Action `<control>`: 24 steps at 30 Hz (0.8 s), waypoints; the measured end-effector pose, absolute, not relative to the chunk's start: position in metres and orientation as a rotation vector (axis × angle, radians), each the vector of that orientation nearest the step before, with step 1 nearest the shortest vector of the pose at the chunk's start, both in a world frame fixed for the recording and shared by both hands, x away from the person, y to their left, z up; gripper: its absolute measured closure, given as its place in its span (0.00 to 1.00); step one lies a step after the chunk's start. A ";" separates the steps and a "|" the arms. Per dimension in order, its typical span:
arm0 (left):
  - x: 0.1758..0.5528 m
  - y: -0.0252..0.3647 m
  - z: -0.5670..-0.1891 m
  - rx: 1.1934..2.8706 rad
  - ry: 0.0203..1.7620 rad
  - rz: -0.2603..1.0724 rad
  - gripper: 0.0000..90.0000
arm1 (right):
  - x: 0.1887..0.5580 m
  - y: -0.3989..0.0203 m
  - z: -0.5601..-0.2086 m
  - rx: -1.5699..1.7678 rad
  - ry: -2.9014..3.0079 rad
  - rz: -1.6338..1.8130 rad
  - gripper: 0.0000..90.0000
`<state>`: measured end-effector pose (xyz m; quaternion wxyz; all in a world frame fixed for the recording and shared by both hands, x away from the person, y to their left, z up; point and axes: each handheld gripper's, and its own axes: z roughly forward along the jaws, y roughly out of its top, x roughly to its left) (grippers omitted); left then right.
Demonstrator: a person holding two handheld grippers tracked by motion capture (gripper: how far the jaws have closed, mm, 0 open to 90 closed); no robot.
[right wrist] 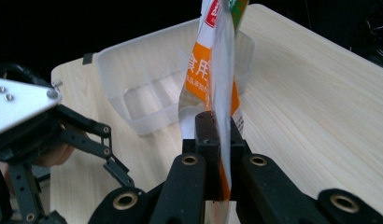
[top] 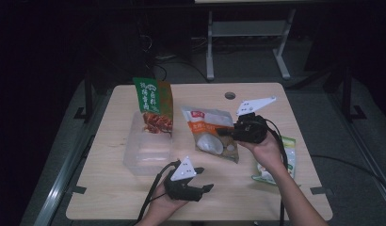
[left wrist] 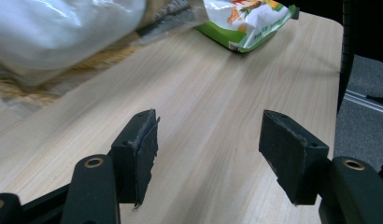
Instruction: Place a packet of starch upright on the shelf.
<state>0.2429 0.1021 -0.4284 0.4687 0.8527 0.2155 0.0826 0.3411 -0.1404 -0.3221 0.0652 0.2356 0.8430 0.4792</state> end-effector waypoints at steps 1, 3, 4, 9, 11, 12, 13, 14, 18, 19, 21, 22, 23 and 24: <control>0.243 0.102 -0.428 2.093 0.524 0.206 0.41 | 0.342 -0.138 -0.320 0.705 2.546 1.451 1.00; 0.243 0.103 -0.428 2.090 0.518 0.207 0.40 | 0.342 -0.134 -0.317 0.700 2.550 1.458 1.00; 0.243 0.103 -0.428 2.090 0.519 0.199 0.40 | 0.343 -0.132 -0.315 0.691 2.549 1.456 1.00; 0.241 0.104 -0.427 2.074 0.523 0.185 0.40 | 0.346 -0.118 -0.305 0.658 2.564 1.456 1.00; 0.241 0.104 -0.427 2.072 0.524 0.182 0.40 | 0.348 -0.111 -0.301 0.640 2.568 1.454 1.00; 0.241 0.104 -0.426 2.073 0.522 0.186 0.40 | 0.348 -0.108 -0.299 0.632 2.571 1.455 1.00; 0.240 0.104 -0.426 2.073 0.519 0.188 0.40 | 0.350 -0.104 -0.297 0.619 2.575 1.458 1.00; 0.240 0.105 -0.426 2.077 0.512 0.190 0.40 | 0.351 -0.100 -0.295 0.606 2.577 1.458 1.00; 0.239 0.106 -0.424 2.082 0.494 0.199 0.40 | 0.357 -0.085 -0.290 0.572 2.577 1.482 1.00; 0.238 0.106 -0.424 2.080 0.493 0.200 0.40 | 0.358 -0.081 -0.289 0.566 2.579 1.489 1.00; 0.238 0.106 -0.424 2.090 0.488 0.198 0.40 | 0.361 -0.073 -0.287 0.558 2.585 1.496 1.00; 0.238 0.106 -0.424 2.090 0.488 0.198 0.40 | 0.361 -0.073 -0.287 0.558 2.585 1.496 1.00; 0.237 0.106 -0.425 2.085 0.492 0.194 0.40 | 0.364 -0.065 -0.285 0.541 2.588 1.502 1.00; 0.237 0.106 -0.425 2.081 0.492 0.194 0.40 | 0.365 -0.061 -0.285 0.539 2.588 1.507 1.00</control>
